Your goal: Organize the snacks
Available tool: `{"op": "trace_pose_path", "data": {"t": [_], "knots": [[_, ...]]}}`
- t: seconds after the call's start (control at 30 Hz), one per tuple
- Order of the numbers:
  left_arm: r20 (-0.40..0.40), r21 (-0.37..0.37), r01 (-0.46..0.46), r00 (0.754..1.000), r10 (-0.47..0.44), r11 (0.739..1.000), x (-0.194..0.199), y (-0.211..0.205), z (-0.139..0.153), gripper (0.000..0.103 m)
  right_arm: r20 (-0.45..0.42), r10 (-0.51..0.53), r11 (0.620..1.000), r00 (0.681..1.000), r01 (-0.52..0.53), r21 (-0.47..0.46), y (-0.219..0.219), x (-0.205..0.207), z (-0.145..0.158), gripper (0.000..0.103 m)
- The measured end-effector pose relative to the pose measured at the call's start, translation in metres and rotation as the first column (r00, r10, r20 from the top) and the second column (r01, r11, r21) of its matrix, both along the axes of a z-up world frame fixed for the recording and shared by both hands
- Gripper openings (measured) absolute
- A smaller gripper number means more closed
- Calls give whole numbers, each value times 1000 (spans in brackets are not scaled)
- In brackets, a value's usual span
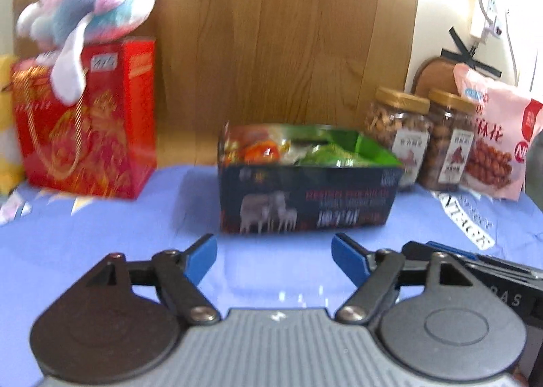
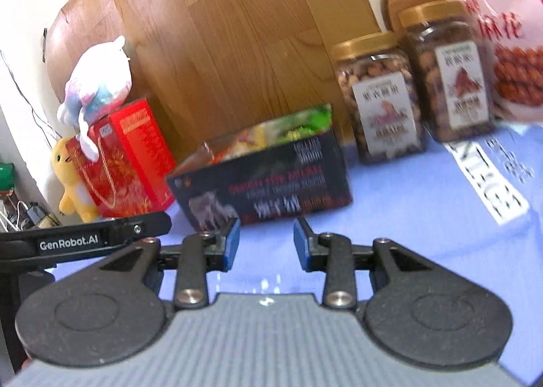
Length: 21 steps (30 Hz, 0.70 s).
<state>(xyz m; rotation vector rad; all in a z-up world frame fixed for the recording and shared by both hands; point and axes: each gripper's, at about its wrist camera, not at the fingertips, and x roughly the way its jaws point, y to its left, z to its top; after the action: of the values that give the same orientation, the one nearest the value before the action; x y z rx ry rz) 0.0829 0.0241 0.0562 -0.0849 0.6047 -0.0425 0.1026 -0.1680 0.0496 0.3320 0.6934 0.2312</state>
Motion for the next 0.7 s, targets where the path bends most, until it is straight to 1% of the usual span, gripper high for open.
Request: {"op": "trace_pose_path", "data": {"t": [0.13,0.2,0.3,0.53,0.7], "knots": [[-24,19,-30,999,30,999,-17,-2,-8,84,-17,-2,1000,1000,2,0,-3,-17,-6,39],[-26,29,-42,999,42,999,-26,-2,-11,93,-26,-2,1000,1000,2,5,-4,-22,-8,39],[-15,50,-65,998,65,997,-37,-4,-14,99,-29,-3,1000,1000,3,14,-5,-28,-8,39],[-9,89,-85,996,86,992,-47,-11,-20,103,-8,5,1000,1000,-5,9,-4,-40,-6,40],[9,127,-108,994,108,986,-51,-15,-24,103,10,-6,1000,1000,6,0,-4,-44,-4,45]]}}
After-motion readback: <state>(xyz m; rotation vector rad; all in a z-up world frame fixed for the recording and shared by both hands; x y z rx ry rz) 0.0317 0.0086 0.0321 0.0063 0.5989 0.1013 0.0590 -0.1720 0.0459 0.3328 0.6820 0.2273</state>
